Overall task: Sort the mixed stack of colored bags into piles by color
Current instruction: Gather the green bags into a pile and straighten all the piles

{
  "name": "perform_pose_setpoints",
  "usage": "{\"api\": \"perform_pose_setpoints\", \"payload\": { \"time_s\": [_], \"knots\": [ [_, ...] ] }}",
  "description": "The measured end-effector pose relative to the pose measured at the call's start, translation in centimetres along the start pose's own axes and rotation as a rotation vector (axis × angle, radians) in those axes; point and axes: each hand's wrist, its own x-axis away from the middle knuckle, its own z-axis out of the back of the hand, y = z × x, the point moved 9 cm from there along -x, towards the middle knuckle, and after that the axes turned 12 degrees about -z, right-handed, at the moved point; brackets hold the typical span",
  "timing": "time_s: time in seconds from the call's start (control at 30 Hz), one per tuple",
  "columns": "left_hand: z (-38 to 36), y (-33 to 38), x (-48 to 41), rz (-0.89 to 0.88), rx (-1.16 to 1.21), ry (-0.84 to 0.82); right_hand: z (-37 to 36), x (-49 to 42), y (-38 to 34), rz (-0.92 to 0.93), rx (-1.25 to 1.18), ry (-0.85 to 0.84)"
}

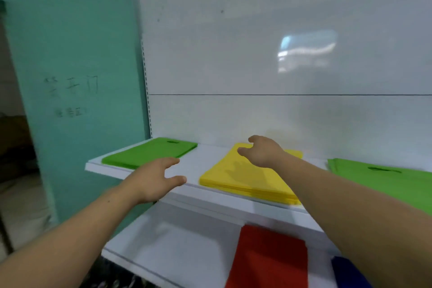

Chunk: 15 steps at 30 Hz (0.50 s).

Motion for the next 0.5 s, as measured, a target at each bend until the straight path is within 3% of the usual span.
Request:
{"api": "perform_pose_setpoints", "payload": {
  "time_s": [0.23, 0.5],
  "knots": [
    [3.6, -12.4, 3.9, 0.112, -0.004, 0.008, -8.3, -0.6, -12.0, 0.064, -0.004, -0.07],
    [4.0, -21.9, 0.7, 0.175, 0.008, 0.041, -15.9, -6.1, -18.8, 0.093, 0.07, -0.112]
  ]
}}
